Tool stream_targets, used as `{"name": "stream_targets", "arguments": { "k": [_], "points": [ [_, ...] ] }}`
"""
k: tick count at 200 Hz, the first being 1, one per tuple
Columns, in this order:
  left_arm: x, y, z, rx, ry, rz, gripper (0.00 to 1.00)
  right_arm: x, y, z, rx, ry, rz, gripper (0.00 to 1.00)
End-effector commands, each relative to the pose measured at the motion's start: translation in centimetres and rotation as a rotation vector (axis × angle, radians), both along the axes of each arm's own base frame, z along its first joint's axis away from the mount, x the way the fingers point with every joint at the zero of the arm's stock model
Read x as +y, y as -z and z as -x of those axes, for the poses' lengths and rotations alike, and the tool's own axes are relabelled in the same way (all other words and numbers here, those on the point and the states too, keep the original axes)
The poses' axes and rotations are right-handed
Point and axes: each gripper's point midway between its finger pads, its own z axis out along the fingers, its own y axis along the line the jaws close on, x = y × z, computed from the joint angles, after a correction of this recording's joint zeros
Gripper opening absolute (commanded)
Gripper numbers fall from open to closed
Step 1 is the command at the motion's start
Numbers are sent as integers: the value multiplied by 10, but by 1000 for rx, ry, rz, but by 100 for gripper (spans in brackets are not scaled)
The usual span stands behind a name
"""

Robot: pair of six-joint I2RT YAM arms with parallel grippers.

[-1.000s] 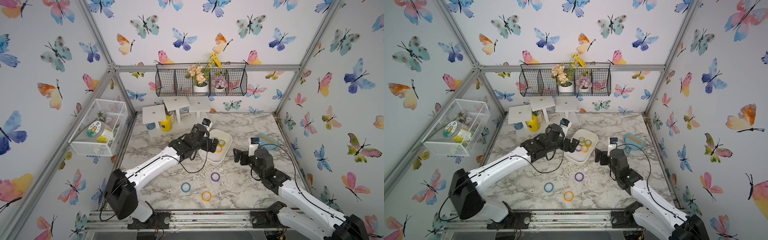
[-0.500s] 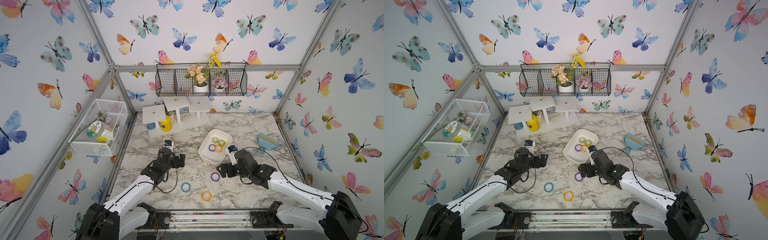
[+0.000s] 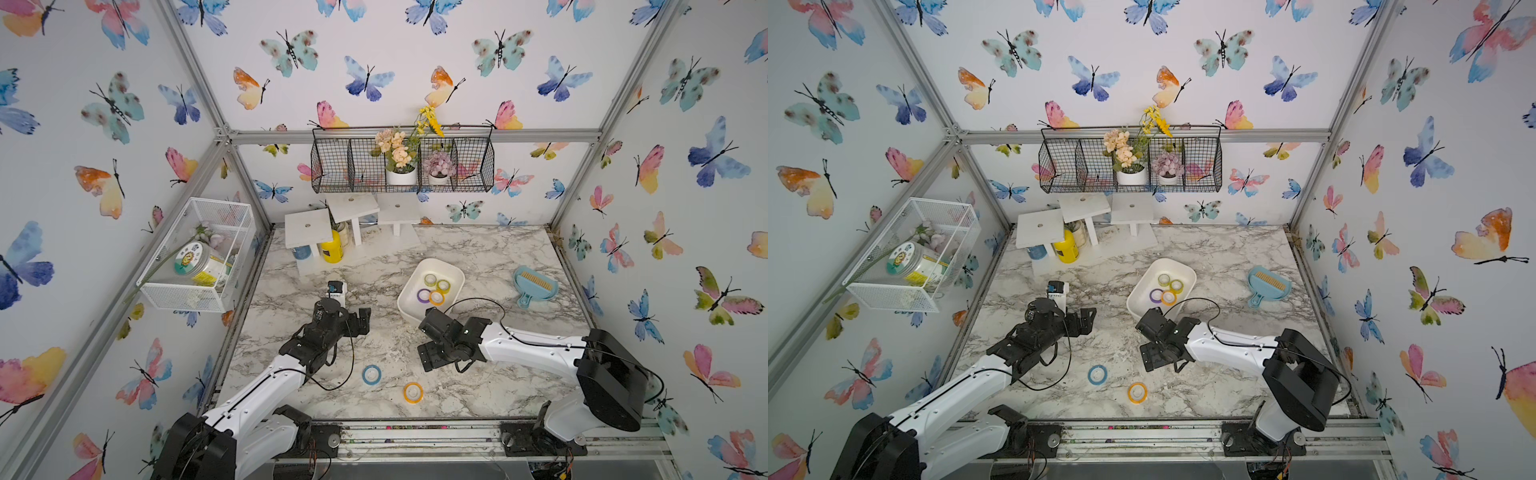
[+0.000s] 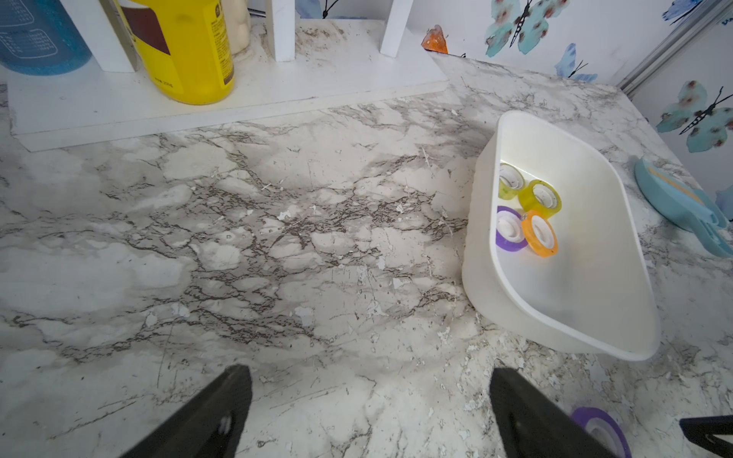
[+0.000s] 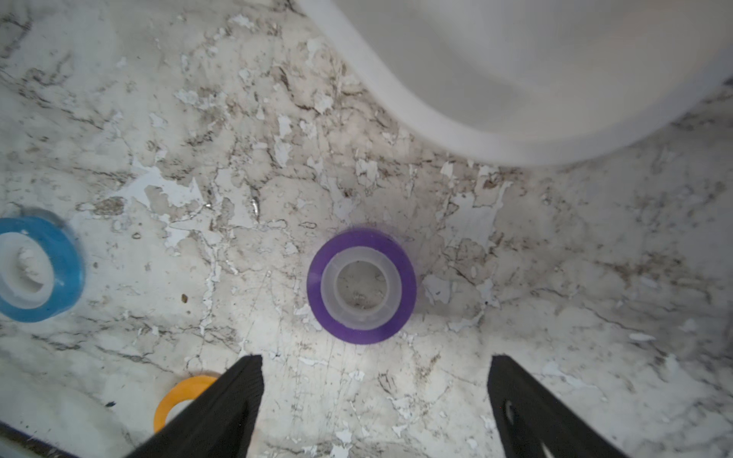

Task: Put the transparent tape into the storage box
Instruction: Pick up the tape at the center of the board.

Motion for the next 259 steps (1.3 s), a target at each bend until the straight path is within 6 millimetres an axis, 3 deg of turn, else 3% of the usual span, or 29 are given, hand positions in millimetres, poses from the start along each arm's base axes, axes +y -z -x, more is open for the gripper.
{"name": "stream_targets", "arguments": {
  "k": [1,78,128,259],
  "points": [
    [0,-1,-4,-6,3,-14,99,-1,3,-2,10,2,53,93],
    [-1,1,-5,2,6,-19,99,23,18,-11,42,-30,53,83],
    [-3,1,-4,6,14,-17,99,16,33,-14,67,-21,87,77],
    [-4,4,-5,15,19,-18,99,11,42,-7,107,-31,100,59]
  ]
}}
